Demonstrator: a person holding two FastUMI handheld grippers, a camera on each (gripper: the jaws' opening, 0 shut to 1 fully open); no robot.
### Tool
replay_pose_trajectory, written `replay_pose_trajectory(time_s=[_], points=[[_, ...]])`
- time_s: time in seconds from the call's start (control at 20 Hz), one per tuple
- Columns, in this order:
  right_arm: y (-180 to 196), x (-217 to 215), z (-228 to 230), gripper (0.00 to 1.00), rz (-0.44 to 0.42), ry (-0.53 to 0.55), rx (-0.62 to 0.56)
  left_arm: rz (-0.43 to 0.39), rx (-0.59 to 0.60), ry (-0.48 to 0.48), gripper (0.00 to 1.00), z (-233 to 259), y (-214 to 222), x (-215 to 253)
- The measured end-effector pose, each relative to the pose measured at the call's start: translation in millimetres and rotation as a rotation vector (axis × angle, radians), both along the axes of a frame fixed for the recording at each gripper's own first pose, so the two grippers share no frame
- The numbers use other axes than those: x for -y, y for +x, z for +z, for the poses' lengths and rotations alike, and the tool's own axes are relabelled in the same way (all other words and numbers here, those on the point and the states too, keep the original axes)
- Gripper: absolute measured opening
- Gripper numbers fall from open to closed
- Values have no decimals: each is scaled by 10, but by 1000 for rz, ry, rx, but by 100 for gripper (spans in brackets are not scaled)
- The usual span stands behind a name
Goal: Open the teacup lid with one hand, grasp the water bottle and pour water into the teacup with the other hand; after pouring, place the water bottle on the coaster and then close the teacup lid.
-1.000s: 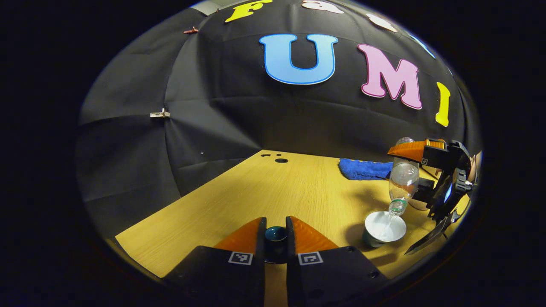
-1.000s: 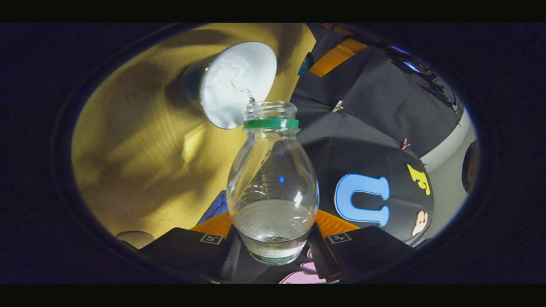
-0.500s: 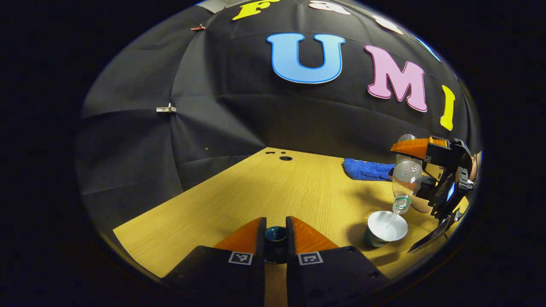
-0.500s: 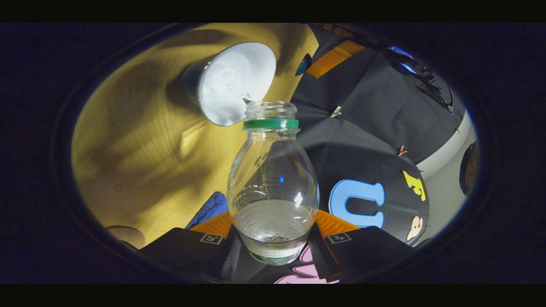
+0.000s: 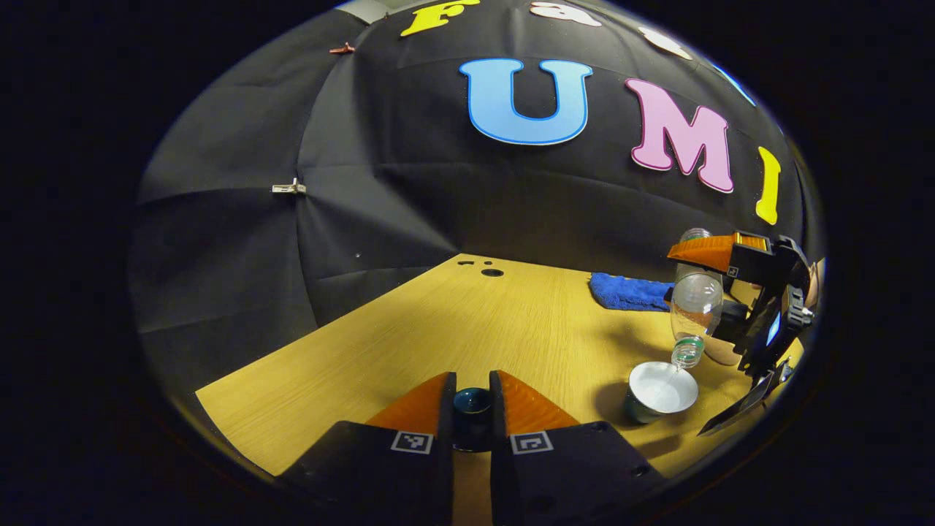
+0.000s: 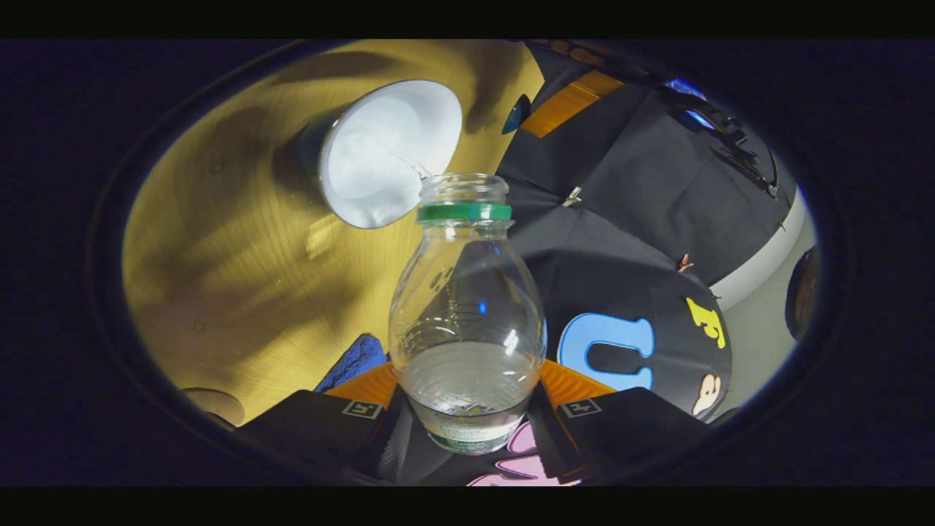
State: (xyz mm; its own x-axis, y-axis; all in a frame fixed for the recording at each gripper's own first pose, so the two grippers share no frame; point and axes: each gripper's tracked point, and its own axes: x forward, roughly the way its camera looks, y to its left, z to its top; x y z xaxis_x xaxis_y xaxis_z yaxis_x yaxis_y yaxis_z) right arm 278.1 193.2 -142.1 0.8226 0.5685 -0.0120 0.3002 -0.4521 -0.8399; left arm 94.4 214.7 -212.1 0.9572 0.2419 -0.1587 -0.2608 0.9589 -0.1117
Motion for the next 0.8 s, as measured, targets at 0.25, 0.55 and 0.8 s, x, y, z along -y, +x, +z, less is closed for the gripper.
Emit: replay_pose_trajectory(time_s=[0.25,0.55,0.8], points=[[13,21,-23,72,-8,0,-7,1,-2,4,24,-9,-29,22],[-3,57,-34,72,-35,31,-19,5,-2,8,24,21,-69,31],[-64,162,-80,73,-109,165,-98,4,4,20,24,83,-101,63]])
